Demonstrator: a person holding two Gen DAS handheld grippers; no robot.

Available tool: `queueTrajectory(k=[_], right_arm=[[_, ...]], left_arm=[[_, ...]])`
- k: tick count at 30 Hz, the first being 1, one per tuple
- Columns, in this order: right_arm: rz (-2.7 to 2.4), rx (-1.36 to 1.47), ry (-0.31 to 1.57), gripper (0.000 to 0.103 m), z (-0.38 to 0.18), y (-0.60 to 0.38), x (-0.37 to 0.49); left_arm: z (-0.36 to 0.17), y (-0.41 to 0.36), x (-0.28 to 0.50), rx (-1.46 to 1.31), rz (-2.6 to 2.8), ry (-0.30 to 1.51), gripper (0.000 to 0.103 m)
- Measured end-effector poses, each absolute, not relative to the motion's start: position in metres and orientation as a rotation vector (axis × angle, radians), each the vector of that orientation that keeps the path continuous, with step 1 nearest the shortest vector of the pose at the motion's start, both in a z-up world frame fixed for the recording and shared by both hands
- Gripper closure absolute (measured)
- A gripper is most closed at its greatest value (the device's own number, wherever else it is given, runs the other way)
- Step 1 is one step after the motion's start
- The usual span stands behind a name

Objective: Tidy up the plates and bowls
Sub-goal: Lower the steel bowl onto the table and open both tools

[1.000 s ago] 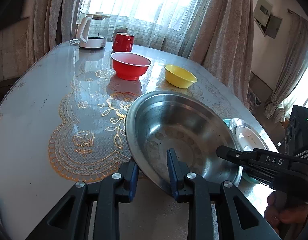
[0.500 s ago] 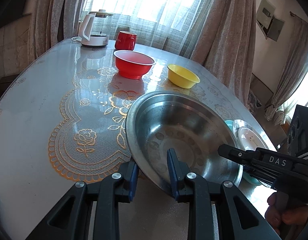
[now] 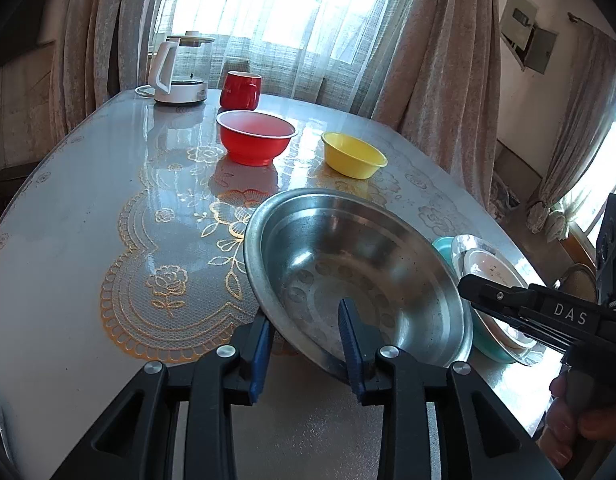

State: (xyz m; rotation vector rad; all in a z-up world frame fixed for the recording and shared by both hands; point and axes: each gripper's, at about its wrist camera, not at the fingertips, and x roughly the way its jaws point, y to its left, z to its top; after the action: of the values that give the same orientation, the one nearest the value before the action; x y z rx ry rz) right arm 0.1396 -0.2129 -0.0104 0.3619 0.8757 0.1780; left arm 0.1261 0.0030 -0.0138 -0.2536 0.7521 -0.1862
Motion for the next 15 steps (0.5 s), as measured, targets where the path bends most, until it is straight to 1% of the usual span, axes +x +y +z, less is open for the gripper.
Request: queueTrajectory(k=[3,6,9,13,15], right_arm=[[0.174,0.354,0.867,0.073,-0.008,-0.212,0.139],[0.18,0.342,0.861,0.073,-0.005,-0.211,0.138],[0.184,0.342,0.856,0.073,-0.003,-0.211,0.137],[0.186,0.342,0.848,0.073,0.0,-0.212,0.133],[0.181,0.341,0.848,0.073,0.0,-0.212,0.134]], left_arm=[[-0.01,0.003,0.124,-0.246,-0.181,0.742,0.068],[-0.009,0.004,0.122,-0.234,-0.175,0.738,0.061],[-0.009,0.007,0.12,-0.231,-0.155,0.736,0.057],[0.001,0.013,0.115,-0.227,-0.132,0.687,0.055],[0.007,0.016,0.113,-0.228,-0.125,0.665,0.052]])
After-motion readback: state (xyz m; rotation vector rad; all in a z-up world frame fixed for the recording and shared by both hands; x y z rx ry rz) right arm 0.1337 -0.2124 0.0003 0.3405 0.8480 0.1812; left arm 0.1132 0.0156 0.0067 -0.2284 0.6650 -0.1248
